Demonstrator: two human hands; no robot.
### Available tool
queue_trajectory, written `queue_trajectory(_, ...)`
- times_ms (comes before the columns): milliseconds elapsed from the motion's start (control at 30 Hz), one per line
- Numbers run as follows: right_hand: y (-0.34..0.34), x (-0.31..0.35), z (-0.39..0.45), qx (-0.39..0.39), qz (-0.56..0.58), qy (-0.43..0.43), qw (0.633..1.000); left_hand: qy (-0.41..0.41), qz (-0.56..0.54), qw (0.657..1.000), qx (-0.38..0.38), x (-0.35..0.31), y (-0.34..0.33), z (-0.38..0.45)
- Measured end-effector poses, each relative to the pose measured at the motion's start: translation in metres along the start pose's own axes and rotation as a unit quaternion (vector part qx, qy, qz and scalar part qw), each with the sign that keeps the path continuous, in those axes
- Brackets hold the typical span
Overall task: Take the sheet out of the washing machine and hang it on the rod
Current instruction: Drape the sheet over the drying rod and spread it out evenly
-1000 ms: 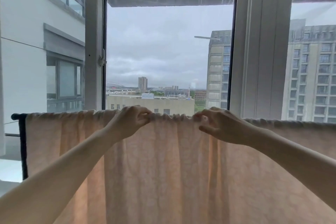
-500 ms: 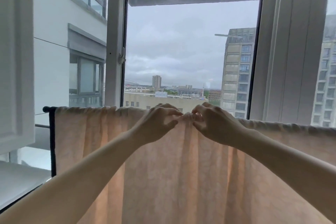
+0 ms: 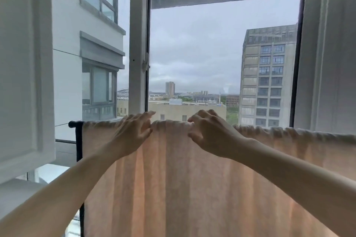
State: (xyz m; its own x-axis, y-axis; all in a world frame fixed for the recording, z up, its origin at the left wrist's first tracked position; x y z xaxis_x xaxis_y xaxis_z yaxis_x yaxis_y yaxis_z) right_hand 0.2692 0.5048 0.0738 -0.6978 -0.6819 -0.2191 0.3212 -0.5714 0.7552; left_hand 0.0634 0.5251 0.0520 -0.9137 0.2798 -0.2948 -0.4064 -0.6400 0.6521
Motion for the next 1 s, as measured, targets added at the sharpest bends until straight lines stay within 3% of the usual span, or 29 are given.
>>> queue_trajectory(167, -0.023, 0.015, 0.026, 0.031, 0.003, -0.036, 0.999, -0.026, -0.027, 0.999, 0.038, 0.037, 0.004, 0.006)
queue_trajectory(400, -0.027, 0.015, 0.038, -0.052, 0.07, -0.124, 0.989, -0.071, -0.104, 0.992, 0.018, 0.055, 0.016, 0.011)
queue_trajectory(567, -0.013, 0.007, 0.029, -0.093, 0.044, -0.172, 0.98, -0.025, -0.169, 0.985, -0.007, 0.065, 0.027, 0.015)
queue_trajectory(700, 0.013, -0.011, 0.01, -0.168, 0.04, -0.214, 0.961, 0.011, -0.2, 0.978, -0.05, 0.075, 0.036, 0.016)
queue_trajectory(867, 0.0, -0.02, -0.011, -0.088, -0.013, -0.212, 0.973, 0.004, -0.142, 0.989, -0.037, 0.081, 0.023, 0.01)
queue_trajectory(1000, 0.014, -0.018, -0.02, -0.122, -0.018, -0.209, 0.97, -0.038, -0.125, 0.988, -0.086, 0.075, 0.028, 0.004)
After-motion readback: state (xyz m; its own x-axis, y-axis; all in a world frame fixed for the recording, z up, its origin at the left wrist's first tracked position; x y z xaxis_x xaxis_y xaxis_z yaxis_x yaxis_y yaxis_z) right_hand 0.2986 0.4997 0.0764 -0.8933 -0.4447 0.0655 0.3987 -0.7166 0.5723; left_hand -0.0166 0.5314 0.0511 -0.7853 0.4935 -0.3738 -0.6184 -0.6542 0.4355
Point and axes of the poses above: each hand's wrist, its own z-axis towards the middle knuckle, its own y-axis out of the back of the hand, x = y × z, the point moved 8 cm from there along z, towards the middle knuckle, and after that the axes turned 8 degrees about y, right-handed, at the moved point
